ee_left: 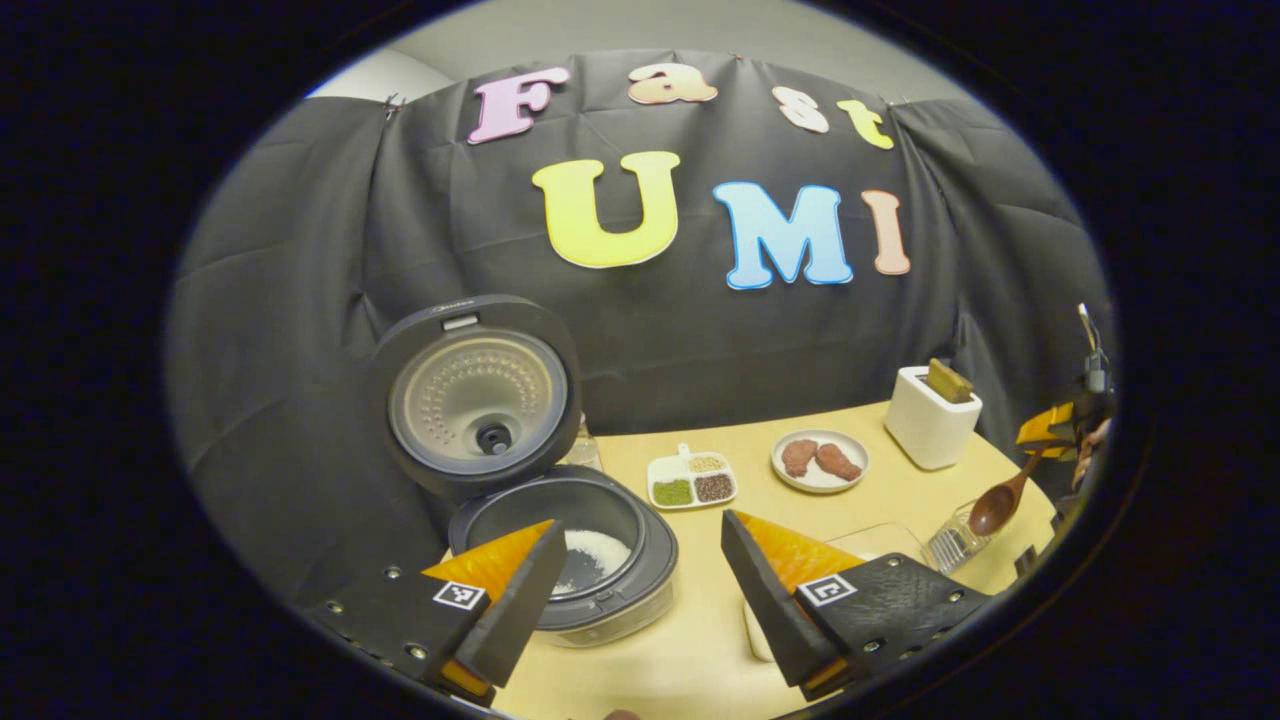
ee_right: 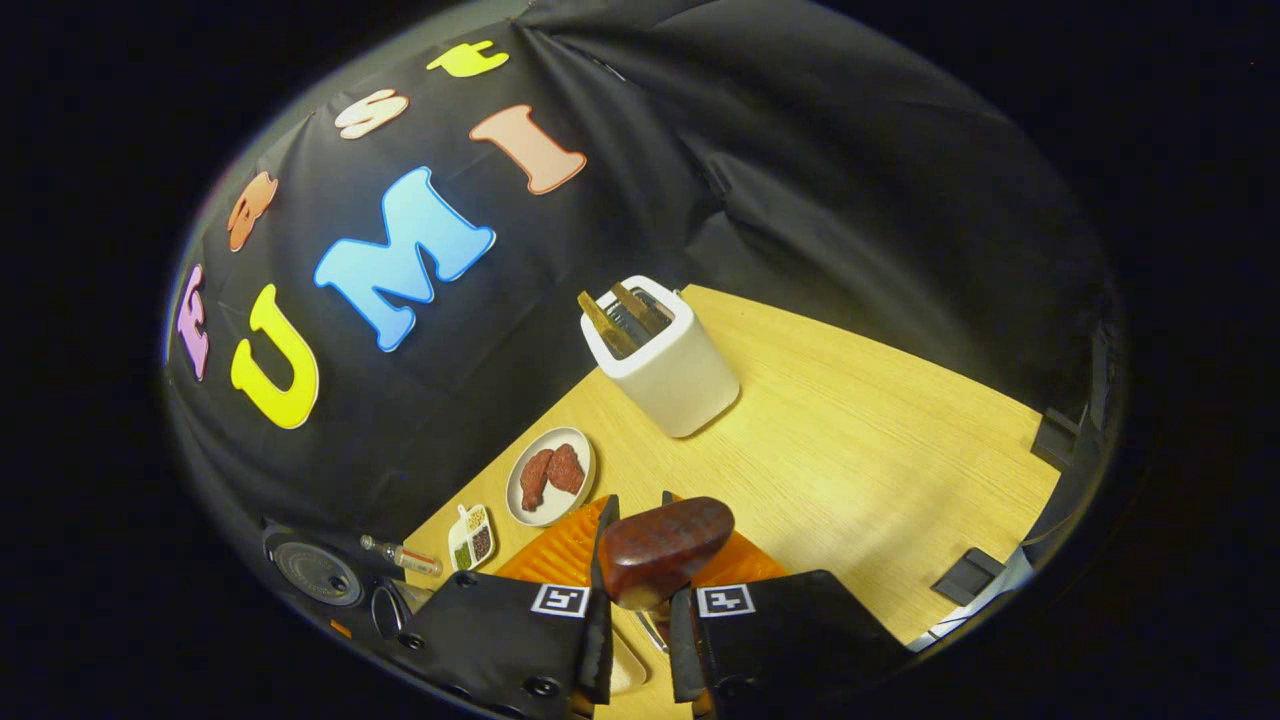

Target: Close the left gripper, press the button to open the rice cooker; take a wooden spoon from the chopstick holder with the right hand, scoop a spoonful of rice and pour it into the rice cooker, then put the wooden spoon back into the chopstick holder.

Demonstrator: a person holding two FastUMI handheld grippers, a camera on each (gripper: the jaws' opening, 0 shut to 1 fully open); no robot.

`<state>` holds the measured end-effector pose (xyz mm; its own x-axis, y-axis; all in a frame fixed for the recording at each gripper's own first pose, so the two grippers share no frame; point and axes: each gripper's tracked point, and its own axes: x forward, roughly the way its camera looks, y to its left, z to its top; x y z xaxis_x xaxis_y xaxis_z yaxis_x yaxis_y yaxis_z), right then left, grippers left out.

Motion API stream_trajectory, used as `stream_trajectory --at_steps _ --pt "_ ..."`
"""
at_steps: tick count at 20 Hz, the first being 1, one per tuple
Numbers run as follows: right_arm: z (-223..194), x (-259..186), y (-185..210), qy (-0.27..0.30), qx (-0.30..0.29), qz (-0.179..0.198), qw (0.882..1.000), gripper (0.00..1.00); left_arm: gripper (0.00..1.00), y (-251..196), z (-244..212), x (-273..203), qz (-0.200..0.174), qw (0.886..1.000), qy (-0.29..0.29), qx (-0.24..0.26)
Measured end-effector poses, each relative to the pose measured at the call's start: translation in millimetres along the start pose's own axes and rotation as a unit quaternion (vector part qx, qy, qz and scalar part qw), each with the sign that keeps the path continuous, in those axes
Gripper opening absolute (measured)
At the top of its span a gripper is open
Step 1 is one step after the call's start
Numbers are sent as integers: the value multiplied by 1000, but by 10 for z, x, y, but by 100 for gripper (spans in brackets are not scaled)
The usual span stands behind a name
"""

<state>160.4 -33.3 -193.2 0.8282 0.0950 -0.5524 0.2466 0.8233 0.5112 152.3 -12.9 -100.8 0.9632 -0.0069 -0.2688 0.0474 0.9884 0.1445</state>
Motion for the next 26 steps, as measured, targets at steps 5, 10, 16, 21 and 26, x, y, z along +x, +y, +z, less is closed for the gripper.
stream_trajectory --at_steps 5,10,16,21,26 --pt "119 -413 -26 -50 1 -24 998 25 97 138 -146 63 -29 999 6 -26" --pt "30 -707 100 -71 6 -22 997 25 97 285 -189 79 -51 998 -19 -21" --pt "-114 -759 627 -65 -7 17 998 25 97 622 -383 -80 -47 998 -21 -21" --pt "-337 -681 1311 -44 -50 77 995 25 99 855 -608 -248 -27 999 -11 -29" --pt "-743 -501 1876 -13 -124 124 984 24 97 1062 -723 -386 -9 999 -3 -46"
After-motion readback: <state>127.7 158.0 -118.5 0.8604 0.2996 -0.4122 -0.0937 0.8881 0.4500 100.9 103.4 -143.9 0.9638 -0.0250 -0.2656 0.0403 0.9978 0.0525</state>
